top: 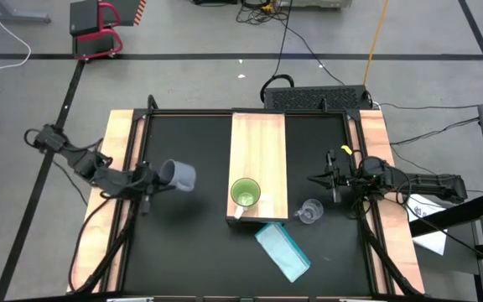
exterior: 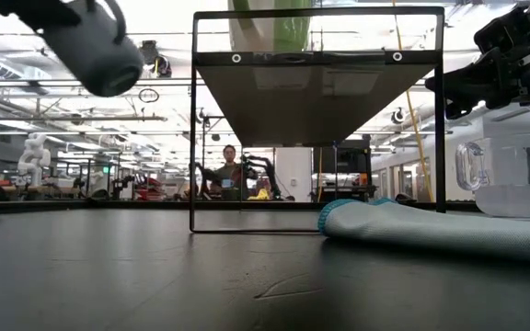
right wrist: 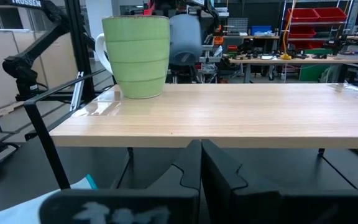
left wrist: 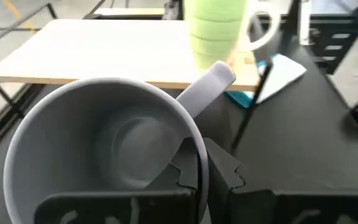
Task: Stack small to large cups/mugs on shelf
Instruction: Put the blue mug on the shelf
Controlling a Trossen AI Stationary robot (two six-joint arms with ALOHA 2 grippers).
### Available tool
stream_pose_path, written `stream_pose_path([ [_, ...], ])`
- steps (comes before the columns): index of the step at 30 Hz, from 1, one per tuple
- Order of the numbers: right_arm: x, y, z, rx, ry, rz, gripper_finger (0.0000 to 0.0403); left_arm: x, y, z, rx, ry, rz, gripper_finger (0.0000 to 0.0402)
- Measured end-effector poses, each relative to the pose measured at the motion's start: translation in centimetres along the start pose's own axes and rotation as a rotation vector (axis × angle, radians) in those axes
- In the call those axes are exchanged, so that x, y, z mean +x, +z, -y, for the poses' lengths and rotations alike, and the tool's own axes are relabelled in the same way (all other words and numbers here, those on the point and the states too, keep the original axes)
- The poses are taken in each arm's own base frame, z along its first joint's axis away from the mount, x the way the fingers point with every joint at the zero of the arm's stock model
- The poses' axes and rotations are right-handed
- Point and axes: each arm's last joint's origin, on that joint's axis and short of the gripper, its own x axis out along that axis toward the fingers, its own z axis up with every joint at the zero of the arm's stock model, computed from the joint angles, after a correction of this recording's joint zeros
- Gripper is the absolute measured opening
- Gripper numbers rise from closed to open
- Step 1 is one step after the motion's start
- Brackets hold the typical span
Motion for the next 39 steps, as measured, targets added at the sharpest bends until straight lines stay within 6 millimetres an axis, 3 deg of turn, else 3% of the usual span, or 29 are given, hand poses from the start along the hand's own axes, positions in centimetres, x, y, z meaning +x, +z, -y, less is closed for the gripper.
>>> stream_pose_path([
  [9, 0.0, 0.0, 0.0, -0.001, 0.0, -0.001, 0.0, 2.0, 6.3, -1.9, 0.064, -0.003, -0.061, 0.0005],
  [20, 0.0, -0.2, 0.0, 0.001, 0.0, -0.016, 0.0, 4.6, 13.5, -6.9, 0.201, -0.055, -0.125, 0.0005],
  [28, 0.0, -0.3, 0.0, 0.002, 0.0, -0.028, 0.0, 8.7, 15.6, -10.5, 0.212, -0.134, -0.291, 0.0005],
  [39, 0.0, -0.3, 0.0, -0.001, 0.0, -0.026, 0.0, 12.9, 18.5, -11.6, 0.331, -0.227, -0.394, 0.0005],
])
